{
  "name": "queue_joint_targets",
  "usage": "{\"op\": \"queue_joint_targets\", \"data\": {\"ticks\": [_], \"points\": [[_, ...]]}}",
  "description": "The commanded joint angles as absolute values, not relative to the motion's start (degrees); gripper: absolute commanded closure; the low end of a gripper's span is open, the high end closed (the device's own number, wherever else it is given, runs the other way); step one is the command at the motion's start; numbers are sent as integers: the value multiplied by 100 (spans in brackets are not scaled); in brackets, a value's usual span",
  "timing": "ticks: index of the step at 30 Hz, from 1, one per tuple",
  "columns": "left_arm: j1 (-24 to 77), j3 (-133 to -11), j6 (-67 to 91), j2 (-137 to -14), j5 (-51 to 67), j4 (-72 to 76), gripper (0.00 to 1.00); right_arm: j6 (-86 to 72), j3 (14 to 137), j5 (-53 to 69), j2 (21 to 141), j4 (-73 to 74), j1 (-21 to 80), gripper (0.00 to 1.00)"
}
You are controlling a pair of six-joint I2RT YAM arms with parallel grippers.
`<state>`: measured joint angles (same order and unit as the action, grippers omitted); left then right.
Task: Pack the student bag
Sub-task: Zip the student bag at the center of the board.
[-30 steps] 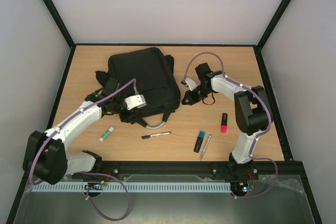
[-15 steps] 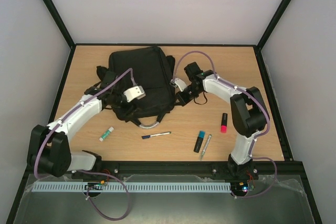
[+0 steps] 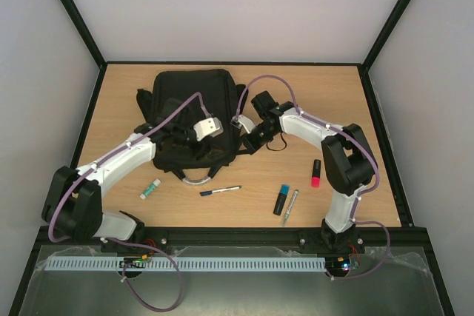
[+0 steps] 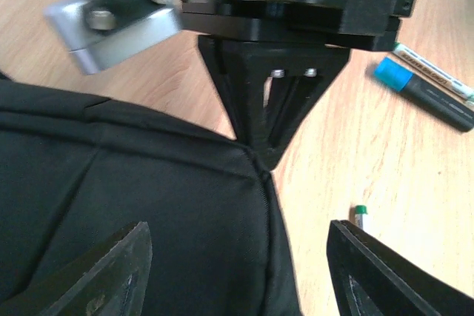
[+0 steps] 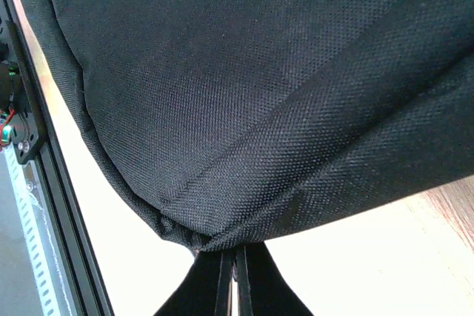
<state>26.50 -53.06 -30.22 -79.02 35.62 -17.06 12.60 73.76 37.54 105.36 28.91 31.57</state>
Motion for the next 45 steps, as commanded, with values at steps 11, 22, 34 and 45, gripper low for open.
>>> {"op": "queue_joint_targets", "data": {"ticks": [11, 22, 34, 45], "points": [[3464, -4578, -2734, -8412, 2872, 74, 39, 1146, 7407, 4395, 10465, 3049, 3190, 99], [3630, -4796, -2969, -8868, 2282, 164, 85, 1189, 7266, 4263, 10355, 3138, 3129, 99], [3417, -4917, -3085, -8684, 2790, -551, 98, 1190, 7350, 3901, 10851, 3087, 2479, 99], [3256, -4992, -3280, -8517, 3076, -1169, 98, 1302, 8055, 3616, 11544, 3089, 2304, 99]]}}
